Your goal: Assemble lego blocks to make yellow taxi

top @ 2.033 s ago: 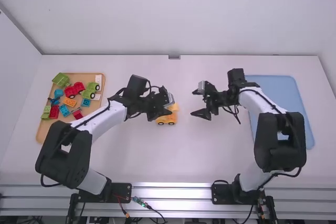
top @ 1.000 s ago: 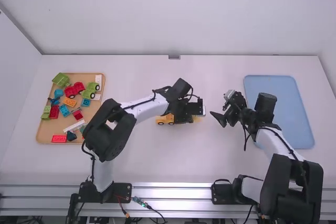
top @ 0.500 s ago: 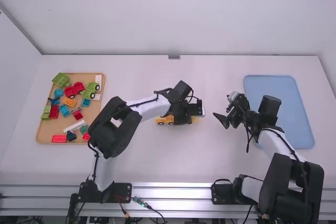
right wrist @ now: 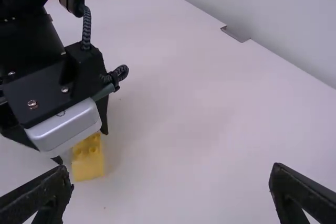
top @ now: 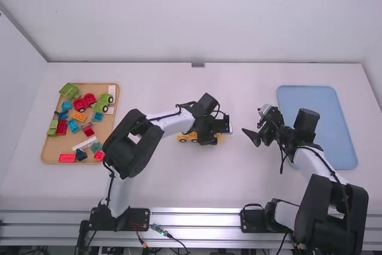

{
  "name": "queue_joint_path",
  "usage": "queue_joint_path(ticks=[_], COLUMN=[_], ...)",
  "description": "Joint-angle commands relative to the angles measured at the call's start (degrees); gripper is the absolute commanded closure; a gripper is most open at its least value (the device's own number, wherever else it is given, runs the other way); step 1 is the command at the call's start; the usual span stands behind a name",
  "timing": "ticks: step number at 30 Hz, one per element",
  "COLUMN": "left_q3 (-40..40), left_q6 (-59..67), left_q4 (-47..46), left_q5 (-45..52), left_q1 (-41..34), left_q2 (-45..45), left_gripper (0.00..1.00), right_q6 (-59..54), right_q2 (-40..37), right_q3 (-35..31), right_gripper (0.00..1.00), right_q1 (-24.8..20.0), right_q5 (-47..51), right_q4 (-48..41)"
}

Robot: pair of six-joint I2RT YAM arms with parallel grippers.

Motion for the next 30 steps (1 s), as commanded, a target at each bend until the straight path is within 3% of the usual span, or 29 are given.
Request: queue_joint_path(ticks=[1, 2, 3, 9, 13, 17, 23, 30], left_q3=[1.3, 1.3, 1.3, 2.7, 3.7, 1.2, -10.4, -23.0], left_q6=[-0.1, -0.1, 0.0, 2.3, 10.2, 13.6, 21.5, 18.9], left_q4=[0.2, 0.4, 0.6, -1.8, -8.7, -10.8, -5.7, 11.2], left_q5=[0.3, -0.1, -0.2, -3.4, 1.9, 7.0, 15.9, 29.0], left_q1=[0.3, 0.3, 0.4, 1.0, 3.8, 9.4, 17.9, 25.2], left_q2=[0.8, 0.8, 0.8, -2.7, -9.4, -16.7, -21.8, -21.9], left_gripper=[0.14, 0.04, 0.01, 0.01, 0.01, 0.01, 0.01, 0.01], right_q6=[0.0, 0.0, 0.0, 0.0, 0.2, -1.7, 0.8, 5.7], right_q2=[-0.7, -0.7, -0.7, -0.7, -0.7, -0.7, -0.4, 11.5], right_q3=[-0.5, -0.5, -0.5, -0.5, -0.5, -0.7, -1.9, -6.4], right_gripper=[0.01, 0.01, 0.01, 0.01, 0.01, 0.01, 0.01, 0.01], right_q1=[-0.1, -0.1, -0.1, -0.1, 1.1, 6.4, 16.3, 23.4], right_q5=[-0.7, -0.7, -0.7, -0.8, -0.7, 0.2, 8.9, 10.1], right_q4=[-0.1, -0.2, -0.2, -0.2, -0.3, -0.3, 2.5, 24.4])
